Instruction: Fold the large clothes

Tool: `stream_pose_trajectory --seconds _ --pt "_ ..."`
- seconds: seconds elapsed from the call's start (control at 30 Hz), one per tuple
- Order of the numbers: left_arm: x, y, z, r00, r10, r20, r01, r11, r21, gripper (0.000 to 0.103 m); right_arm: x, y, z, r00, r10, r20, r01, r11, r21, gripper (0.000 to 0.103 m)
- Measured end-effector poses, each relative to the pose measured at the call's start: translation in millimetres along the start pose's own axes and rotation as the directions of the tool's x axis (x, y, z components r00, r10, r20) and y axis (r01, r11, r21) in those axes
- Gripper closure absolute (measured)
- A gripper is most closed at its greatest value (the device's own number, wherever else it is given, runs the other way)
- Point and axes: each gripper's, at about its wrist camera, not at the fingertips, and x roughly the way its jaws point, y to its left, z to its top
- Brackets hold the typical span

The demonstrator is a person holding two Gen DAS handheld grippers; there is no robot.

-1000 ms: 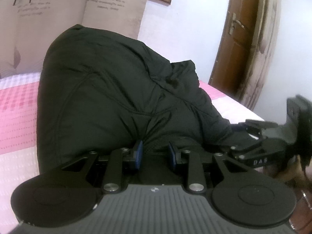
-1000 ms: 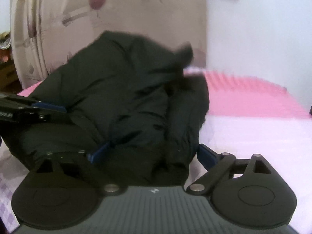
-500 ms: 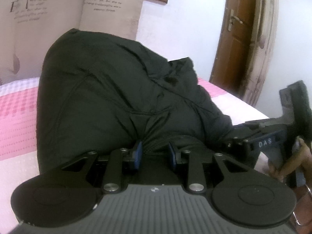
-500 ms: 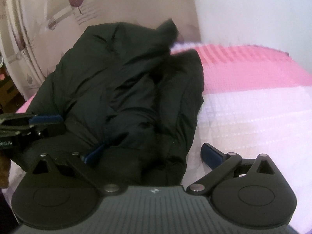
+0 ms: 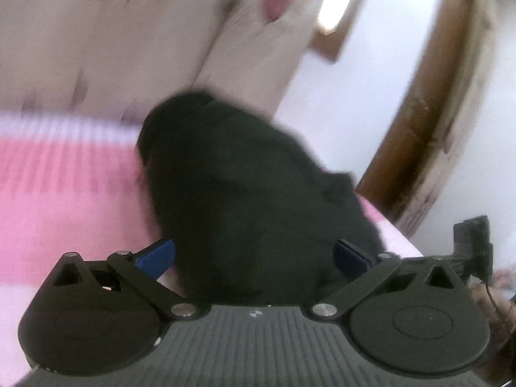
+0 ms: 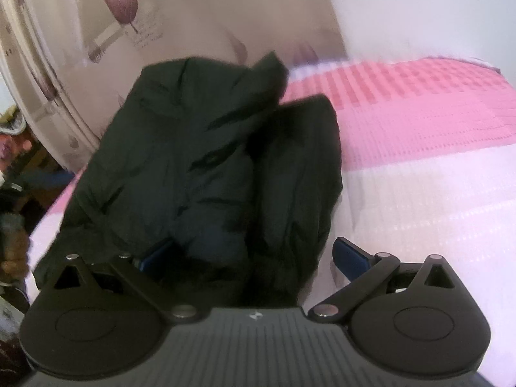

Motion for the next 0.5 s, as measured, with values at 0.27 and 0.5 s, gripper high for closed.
stream_pose_trajectory --seconds 0.27,0.5 --pt "41 41 -4 0.980 -0.178 -0.094 0.162 0.975 -0.153 0.000 22 -27 14 0.991 0.104 -0.083 -0.099 0.993 0.060 0.000" --pt "67 51 -11 0.959 -0.263 -0.109 0.238 0.951 -0.198 0.000 37 -37 10 0.973 0.224 -0.048 -0.217 0.968 0.126 0.000"
